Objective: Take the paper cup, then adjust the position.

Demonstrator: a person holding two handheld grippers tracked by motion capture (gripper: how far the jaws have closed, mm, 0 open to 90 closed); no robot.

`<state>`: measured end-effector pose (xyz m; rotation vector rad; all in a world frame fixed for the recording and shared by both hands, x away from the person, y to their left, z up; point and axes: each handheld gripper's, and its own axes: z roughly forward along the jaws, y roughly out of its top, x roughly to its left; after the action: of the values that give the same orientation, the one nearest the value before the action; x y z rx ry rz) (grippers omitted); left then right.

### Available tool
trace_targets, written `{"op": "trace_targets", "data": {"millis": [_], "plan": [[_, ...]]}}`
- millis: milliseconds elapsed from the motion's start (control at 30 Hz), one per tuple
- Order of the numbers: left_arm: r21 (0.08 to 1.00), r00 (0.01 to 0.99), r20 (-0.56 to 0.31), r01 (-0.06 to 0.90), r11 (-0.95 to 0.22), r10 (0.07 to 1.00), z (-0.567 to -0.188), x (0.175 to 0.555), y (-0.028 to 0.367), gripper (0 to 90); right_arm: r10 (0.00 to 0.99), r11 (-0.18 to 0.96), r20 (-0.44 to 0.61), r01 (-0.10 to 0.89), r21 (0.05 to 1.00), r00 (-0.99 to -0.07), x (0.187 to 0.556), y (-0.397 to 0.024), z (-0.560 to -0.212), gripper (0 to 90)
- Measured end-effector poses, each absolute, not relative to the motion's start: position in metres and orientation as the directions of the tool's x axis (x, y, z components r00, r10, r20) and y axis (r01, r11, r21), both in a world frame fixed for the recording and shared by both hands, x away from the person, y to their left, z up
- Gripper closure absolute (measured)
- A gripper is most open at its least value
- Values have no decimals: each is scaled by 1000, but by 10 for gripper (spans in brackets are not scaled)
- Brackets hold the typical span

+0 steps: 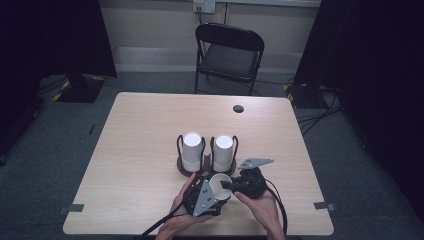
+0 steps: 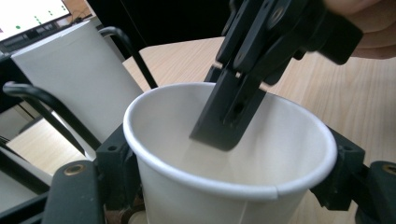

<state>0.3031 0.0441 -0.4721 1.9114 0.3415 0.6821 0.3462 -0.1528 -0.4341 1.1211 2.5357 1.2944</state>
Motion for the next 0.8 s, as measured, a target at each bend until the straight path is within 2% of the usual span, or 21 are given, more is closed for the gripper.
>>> {"op": "trace_targets", "data": {"millis": [267,333,500,667,800], "plan": [[932,807,212,4,-363,552,-472,308,53,249,634,311,250,538,784,-732,344,-158,-432,718],[943,811,163,39,-331,562,-472,310,56,250,642,281,249,525,803,-725,342,-161,-431,697],[952,801,130,65,-300,584,-471,312,63,251,643,221,257,496,840,-722,340,-165,-431,663],[960,781,107,79,-267,616,-469,313,70,251,650,180,205,410,894,-732,333,-170,-428,531],[964,776,91,89,-251,624,-468,314,75,251,679,152,172,366,918,-713,328,-176,-428,471]]}}
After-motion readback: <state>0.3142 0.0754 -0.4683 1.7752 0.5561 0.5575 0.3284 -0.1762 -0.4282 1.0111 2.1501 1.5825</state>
